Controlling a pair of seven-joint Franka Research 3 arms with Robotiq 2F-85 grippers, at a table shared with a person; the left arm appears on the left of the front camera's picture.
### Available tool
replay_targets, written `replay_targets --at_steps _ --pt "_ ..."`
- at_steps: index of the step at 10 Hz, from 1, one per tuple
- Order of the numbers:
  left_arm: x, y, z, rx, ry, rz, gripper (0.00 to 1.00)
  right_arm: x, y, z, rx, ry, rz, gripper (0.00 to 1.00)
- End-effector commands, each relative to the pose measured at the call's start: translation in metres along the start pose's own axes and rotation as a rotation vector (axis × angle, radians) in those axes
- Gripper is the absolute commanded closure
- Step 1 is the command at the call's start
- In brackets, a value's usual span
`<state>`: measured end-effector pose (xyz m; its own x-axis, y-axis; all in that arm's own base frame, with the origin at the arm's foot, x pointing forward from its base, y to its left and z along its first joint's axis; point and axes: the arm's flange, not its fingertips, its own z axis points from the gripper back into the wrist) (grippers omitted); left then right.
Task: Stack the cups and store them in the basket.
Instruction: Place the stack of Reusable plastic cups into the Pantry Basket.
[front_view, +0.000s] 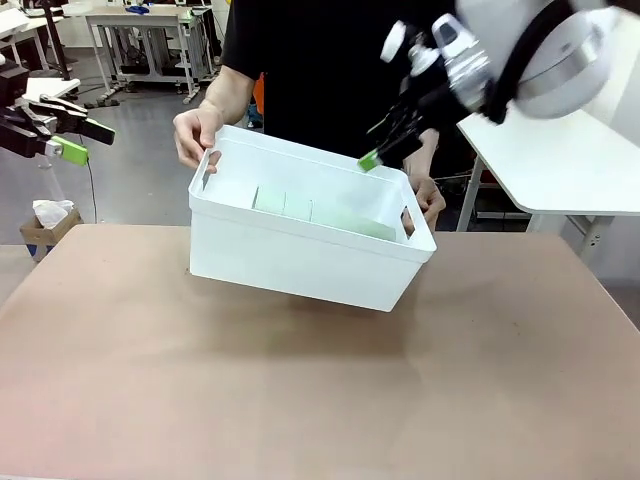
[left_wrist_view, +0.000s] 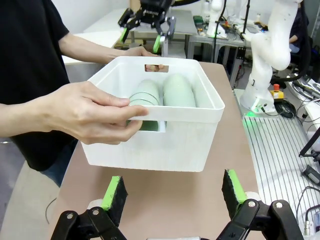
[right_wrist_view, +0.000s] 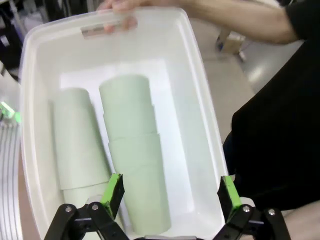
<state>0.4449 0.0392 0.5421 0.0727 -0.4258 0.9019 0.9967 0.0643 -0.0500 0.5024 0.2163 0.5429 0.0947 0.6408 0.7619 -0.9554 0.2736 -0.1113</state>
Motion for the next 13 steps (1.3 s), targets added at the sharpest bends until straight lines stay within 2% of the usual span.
replay_targets --at_steps 1,2,5,9,10,13 --pt "0.003 -0.002 0.0 -0.004 -0.007 0.005 0.0 -0.027 0.003 0.046 0.006 -0.131 -0.023 0.0" --pt "0.003 -0.002 0.0 -0.004 -0.007 0.005 0.0 -0.039 -0.002 0.073 0.002 -0.182 -0.053 0.0" --pt "0.003 -0.002 0.0 -0.004 -0.007 0.005 0.0 -0.092 -0.023 0.119 0.005 -0.33 -0.144 0.0" --pt "0.003 -0.002 0.0 -0.004 -0.007 0.005 0.0 -0.152 -0.03 0.136 0.036 -0.484 -0.19 0.0" --pt "0.003 -0.002 0.0 -0.004 -0.007 0.005 0.0 -0.134 -0.032 0.14 0.009 -0.38 -0.215 0.0" --pt "0.003 -0.002 0.0 -0.004 -0.007 0.005 0.0 -0.134 -0.032 0.14 0.009 -0.38 -0.215 0.0"
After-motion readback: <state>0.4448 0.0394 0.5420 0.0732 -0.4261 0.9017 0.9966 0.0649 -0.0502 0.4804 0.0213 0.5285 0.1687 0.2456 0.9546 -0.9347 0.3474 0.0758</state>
